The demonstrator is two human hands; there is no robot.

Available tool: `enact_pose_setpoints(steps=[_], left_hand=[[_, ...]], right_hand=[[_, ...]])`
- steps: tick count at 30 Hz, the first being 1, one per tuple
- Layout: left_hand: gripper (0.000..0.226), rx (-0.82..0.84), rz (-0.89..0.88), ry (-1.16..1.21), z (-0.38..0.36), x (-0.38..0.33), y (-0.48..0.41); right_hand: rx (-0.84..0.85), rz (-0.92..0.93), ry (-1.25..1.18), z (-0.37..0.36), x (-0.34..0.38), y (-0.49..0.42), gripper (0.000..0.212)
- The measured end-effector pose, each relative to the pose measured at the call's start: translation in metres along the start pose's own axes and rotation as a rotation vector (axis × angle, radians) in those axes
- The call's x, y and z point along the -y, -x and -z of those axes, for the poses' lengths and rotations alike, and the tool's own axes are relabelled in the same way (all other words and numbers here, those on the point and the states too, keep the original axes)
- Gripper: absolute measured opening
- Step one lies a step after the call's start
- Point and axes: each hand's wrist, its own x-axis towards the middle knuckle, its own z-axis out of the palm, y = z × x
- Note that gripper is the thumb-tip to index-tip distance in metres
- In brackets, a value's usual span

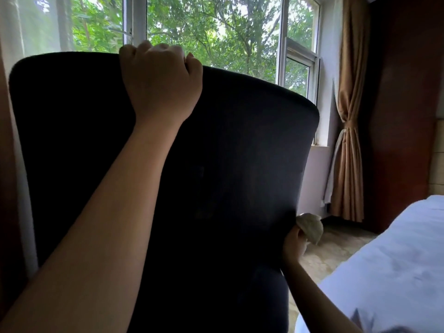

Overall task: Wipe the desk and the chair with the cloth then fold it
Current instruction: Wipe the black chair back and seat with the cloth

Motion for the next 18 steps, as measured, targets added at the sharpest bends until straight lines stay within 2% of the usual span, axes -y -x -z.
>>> enact_pose_setpoints(steps=[4,6,8,11,13,15,18], left_hand=[[0.045,-0.009,0.011,0.01,-0.001,0.0,0.0],[0.045,-0.012,0.014,0.009,-0.001,0.0,-0.001],[0.045,-0.012,0.018,0.006,-0.002,-0.001,-0.001],[0.045,-0.014,0.025,-0.005,-0.002,-0.001,0.0],[0.045,-0.012,0.024,-0.009,-0.002,0.0,-0.001],[0.045,-0.011,0.02,-0.011,-0.002,-0.001,-0.001],[0.045,-0.017,0.017,-0.013,-0.003,-0.001,0.0]], right_hand=[[-0.02,0.054,-0.048,-0.011,0.041,-0.005,0.061],[-0.01,0.222,-0.155,-0.02,0.088,-0.006,0.049],[0.012,0.415,-0.222,-0.026,0.148,-0.004,0.046],[-0.005,0.577,-0.156,-0.03,0.208,-0.009,0.05],[0.006,0.636,-0.083,-0.027,0.209,-0.018,0.046],[0.067,0.647,0.008,-0.024,0.186,-0.023,0.044],[0.038,0.409,-0.033,-0.025,0.123,-0.026,0.039]])
